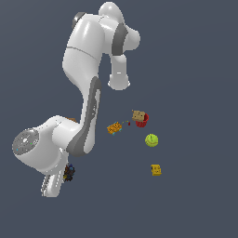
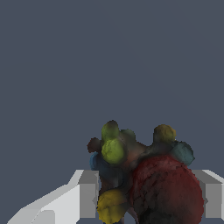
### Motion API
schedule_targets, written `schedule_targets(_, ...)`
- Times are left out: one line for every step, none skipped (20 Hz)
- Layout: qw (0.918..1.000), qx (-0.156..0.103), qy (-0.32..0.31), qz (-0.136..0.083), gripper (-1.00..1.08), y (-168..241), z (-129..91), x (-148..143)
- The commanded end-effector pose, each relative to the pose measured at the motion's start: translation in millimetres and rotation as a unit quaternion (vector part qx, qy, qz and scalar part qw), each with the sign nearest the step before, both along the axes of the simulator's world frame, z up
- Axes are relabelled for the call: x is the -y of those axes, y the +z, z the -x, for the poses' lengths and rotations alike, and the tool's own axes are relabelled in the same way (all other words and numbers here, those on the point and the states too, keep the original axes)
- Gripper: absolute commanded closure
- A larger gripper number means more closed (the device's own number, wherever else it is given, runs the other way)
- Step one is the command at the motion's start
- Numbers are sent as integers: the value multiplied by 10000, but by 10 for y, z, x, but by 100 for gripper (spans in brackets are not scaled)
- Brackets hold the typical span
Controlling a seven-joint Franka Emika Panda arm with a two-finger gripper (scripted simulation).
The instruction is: Pick up a designated object from a clutter of objects.
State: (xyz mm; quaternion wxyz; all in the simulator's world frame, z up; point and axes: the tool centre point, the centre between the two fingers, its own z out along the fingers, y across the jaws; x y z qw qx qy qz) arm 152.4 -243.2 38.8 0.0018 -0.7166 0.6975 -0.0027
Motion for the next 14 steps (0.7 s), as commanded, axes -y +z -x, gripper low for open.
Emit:
schedule_targets(10000, 11, 3, 2, 108, 56, 9, -44)
schedule_targets(10000, 11, 3, 2, 108, 79, 19, -66)
schedule_targets(10000, 10, 3, -1, 108, 100, 30, -92)
schedule_targets(10000, 10, 3, -1, 108, 129, 42, -120)
schedule_targets(10000, 10, 3, -1, 108, 161, 55, -152)
schedule_targets(10000, 10, 3, -1, 108, 197, 70, -188)
schedule_targets(10000, 10, 3, -1, 108, 236, 87, -227)
schedule_targets(10000, 8, 3, -4, 108, 275, 104, -269)
schedule_targets(10000, 8, 3, -4, 108, 322, 124, -316)
schedule_targets(10000, 8, 3, -4, 108, 373, 145, -367)
schedule_targets(10000, 8, 3, -4, 108, 429, 168, -422)
schedule_targets(10000, 6, 3, -7, 108, 485, 193, -480)
schedule_targets(10000, 6, 3, -7, 108, 549, 219, -544)
schedule_targets(10000, 4, 3, -9, 108, 614, 247, -612)
